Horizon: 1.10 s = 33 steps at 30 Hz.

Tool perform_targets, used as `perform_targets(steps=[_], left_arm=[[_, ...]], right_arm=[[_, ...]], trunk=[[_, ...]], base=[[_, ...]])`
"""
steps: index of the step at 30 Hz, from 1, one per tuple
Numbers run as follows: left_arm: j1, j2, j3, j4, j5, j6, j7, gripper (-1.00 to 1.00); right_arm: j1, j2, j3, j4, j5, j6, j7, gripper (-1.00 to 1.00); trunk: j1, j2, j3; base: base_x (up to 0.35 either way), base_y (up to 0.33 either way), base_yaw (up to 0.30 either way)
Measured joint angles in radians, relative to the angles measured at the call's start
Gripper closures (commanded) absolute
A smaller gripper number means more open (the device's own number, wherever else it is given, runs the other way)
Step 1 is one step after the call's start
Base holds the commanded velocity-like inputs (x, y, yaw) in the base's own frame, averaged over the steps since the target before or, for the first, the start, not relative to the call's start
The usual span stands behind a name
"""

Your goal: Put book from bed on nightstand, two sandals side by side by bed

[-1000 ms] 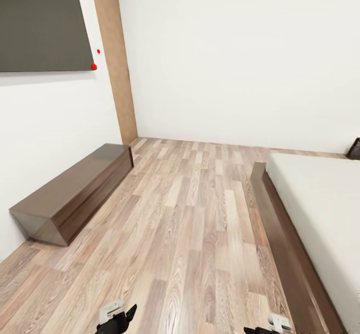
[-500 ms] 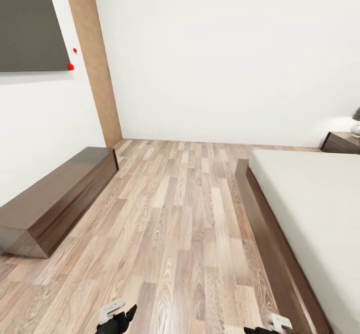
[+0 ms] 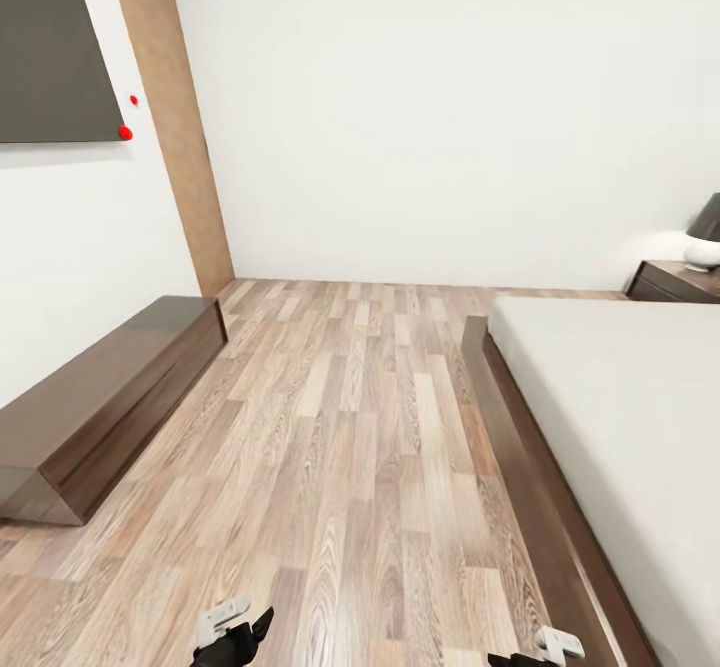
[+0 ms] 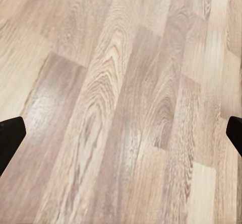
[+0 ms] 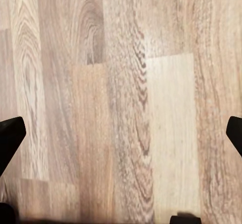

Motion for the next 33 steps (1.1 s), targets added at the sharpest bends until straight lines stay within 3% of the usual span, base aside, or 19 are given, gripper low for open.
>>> perform_targets(steps=[9, 33], left_arm=[[0.0, 0.0, 0.0, 0.0, 0.0, 0.0, 0.0, -1.0], [0.001, 0.0, 0.0, 0.0, 0.0, 0.0, 0.0, -1.0]], right_arm=[[0.0, 0.0, 0.0, 0.0, 0.0, 0.0, 0.0, -1.0], [-0.001, 0.0, 0.0, 0.0, -0.004, 0.0, 0.0, -1.0]], trunk=[[0.0, 0.0, 0.0], [0.0, 0.0, 0.031]], base=[[0.209, 0.0, -0.001], [0.009, 0.0, 0.0]])
